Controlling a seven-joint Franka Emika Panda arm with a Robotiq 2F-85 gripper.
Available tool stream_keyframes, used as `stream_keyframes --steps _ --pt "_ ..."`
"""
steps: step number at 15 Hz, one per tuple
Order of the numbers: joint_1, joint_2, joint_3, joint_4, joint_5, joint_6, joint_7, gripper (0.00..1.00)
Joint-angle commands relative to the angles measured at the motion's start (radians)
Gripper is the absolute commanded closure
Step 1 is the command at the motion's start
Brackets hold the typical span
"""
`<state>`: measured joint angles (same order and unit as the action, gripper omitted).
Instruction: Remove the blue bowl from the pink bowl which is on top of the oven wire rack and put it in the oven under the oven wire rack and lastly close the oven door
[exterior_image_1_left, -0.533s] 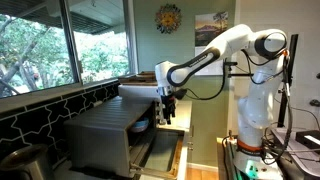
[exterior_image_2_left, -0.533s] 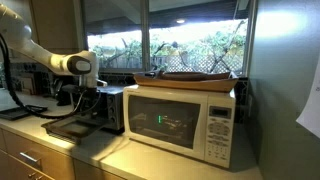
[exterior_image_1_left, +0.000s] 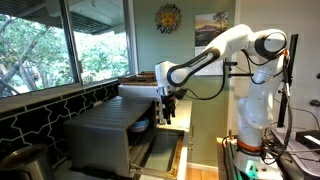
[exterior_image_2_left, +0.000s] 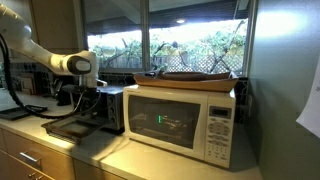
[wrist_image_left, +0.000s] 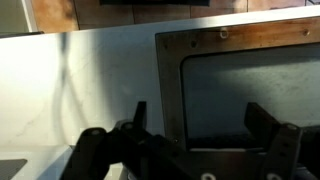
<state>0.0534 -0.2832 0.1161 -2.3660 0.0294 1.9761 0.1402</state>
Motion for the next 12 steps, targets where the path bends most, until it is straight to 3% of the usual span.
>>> stream_keyframes --steps 1,7,12 --pt "0.007 -0.001 -0.011 0.003 0.022 0.002 0.008 0.0" --pt "-0.001 -0.023 -0.078 0.032 0.313 -0.021 0.023 0.0" --pt "-0.009 -0.07 -0.111 -0.024 0.519 0.025 0.066 0.0"
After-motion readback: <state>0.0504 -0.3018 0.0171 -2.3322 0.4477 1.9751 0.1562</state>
